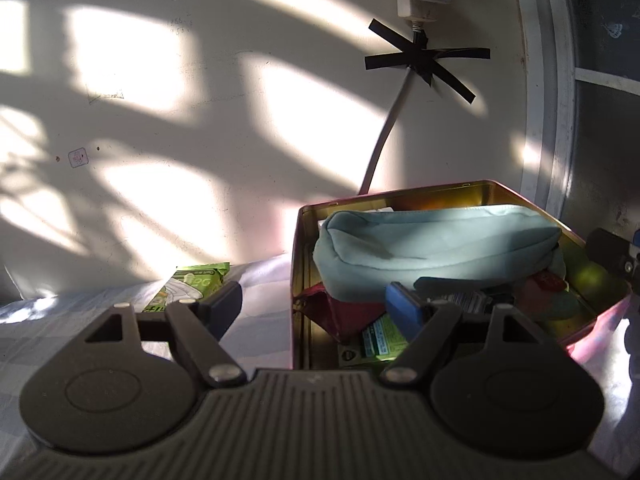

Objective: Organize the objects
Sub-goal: 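Open the right gripper to release the pouch onto the tin's contents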

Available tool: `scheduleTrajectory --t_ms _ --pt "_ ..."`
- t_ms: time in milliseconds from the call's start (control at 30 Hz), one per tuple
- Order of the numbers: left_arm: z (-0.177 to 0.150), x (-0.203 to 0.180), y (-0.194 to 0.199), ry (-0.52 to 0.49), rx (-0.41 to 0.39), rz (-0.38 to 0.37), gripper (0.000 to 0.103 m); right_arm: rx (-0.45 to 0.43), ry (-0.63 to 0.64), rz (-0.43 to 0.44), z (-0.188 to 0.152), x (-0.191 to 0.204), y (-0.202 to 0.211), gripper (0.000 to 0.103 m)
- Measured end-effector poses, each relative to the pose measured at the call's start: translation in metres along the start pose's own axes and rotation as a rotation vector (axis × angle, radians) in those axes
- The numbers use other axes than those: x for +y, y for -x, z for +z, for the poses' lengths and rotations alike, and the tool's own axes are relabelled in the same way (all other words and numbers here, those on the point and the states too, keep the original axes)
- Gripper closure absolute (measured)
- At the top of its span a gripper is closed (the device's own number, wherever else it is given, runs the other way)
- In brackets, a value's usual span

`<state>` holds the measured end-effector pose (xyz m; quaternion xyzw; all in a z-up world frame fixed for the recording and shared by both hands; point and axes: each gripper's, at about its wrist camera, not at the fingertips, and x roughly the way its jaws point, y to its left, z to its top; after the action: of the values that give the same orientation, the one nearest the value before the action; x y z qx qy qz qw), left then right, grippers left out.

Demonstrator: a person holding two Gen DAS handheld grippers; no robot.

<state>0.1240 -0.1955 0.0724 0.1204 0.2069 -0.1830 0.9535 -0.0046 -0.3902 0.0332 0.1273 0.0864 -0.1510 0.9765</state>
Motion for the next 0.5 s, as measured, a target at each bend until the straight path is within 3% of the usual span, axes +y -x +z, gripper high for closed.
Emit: scheduleTrajectory --t_ms 133,500 --pt "-0.018 0.008 0.024 0.017 0.0 0.01 0.022 -0.031 -0.022 0.006 -0.008 0.012 0.034 0.012" --pt "-0.052 0.034 0.056 0.058 0.033 0.043 0.021 0.034 -0.011 0.102 -0.025 0.047 0.069 0.01"
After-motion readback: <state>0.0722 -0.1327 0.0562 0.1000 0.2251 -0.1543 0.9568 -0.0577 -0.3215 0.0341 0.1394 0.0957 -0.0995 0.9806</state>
